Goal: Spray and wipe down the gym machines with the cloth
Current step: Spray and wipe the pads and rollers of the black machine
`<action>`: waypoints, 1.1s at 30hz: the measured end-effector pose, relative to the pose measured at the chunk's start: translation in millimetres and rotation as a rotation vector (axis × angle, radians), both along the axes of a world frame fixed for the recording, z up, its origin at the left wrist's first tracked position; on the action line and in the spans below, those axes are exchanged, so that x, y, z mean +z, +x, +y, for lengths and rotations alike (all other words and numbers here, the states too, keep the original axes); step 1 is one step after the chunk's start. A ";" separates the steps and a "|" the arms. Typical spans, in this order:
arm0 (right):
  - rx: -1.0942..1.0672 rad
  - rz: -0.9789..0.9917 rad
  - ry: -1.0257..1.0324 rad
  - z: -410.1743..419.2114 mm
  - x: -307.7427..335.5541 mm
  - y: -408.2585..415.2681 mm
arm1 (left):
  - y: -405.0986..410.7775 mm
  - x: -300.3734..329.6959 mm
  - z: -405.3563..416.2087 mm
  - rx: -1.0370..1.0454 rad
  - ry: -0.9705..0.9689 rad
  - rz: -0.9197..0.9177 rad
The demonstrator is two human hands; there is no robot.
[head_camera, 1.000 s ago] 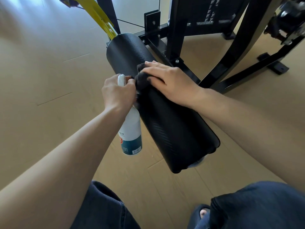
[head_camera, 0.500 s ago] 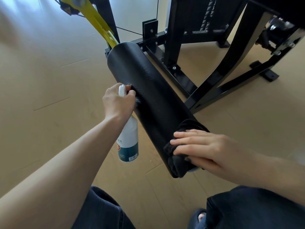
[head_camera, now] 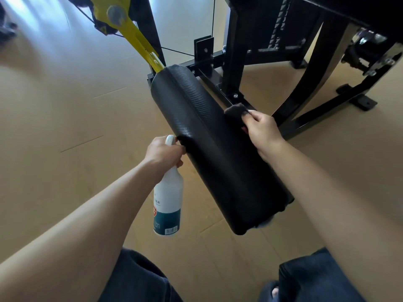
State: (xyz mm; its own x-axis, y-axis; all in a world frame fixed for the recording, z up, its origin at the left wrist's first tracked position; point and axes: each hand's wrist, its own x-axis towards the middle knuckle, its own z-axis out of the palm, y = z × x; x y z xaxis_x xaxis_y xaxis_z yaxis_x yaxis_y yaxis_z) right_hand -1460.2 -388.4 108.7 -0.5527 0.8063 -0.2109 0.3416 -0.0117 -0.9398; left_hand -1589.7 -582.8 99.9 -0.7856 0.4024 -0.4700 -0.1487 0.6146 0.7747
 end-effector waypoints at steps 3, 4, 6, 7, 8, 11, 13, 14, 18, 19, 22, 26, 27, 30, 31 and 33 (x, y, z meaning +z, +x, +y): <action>0.054 0.003 -0.036 -0.1 -0.3 1.8 | -1.6 4.3 -1.7 0.000 -0.007 0.015; 0.074 -0.013 -0.009 -1.7 0.1 1.9 | -3.1 5.4 -3.2 0.001 0.001 0.030; 0.076 -0.022 0.021 -2.7 -1.5 1.8 | -5.1 7.5 -6.3 0.006 0.018 0.077; 0.067 -0.011 0.014 -2.5 -2.5 2.0 | -5.9 9.3 -7.3 0.007 0.026 0.117; 0.059 0.000 0.006 -2.0 -2.8 2.4 | -6.7 11.9 -8.0 0.006 0.040 0.170; 0.020 0.036 -0.013 1.6 -1.2 2.0 | -6.7 25.1 -10.8 -0.068 0.080 0.374; 0.011 0.060 -0.021 2.0 -1.3 1.9 | -2.8 35.9 -12.7 -0.220 0.093 0.489; 0.011 0.065 -0.021 2.2 -2.1 1.7 | -0.2 40.8 -13.6 -0.305 0.081 0.529; 0.014 0.088 -0.023 0.1 2.0 1.0 | 1.5 51.4 -17.0 -0.401 0.050 0.568; 0.017 0.096 -0.018 -0.4 2.9 0.9 | 0.3 52.4 -18.3 -0.364 0.049 0.564; 0.030 0.080 0.037 -1.1 3.8 0.9 | -3.1 52.5 -22.4 -0.215 0.042 0.522; 0.044 0.065 0.100 -0.3 2.5 0.1 | -8.7 56.5 -19.8 0.031 0.129 0.439; 0.045 0.067 0.101 -0.8 2.7 0.0 | -10.8 58.1 -18.2 0.071 0.147 0.434; 0.040 0.070 0.102 -0.6 0.3 -0.8 | -13.4 59.3 -13.9 0.079 0.164 0.452; 0.039 0.071 0.102 -0.6 0.5 -0.7 | -13.3 57.8 -13.1 0.072 0.163 0.458; 0.039 0.074 0.096 0.7 0.9 -0.4 | -12.9 54.2 -13.3 0.088 0.151 0.456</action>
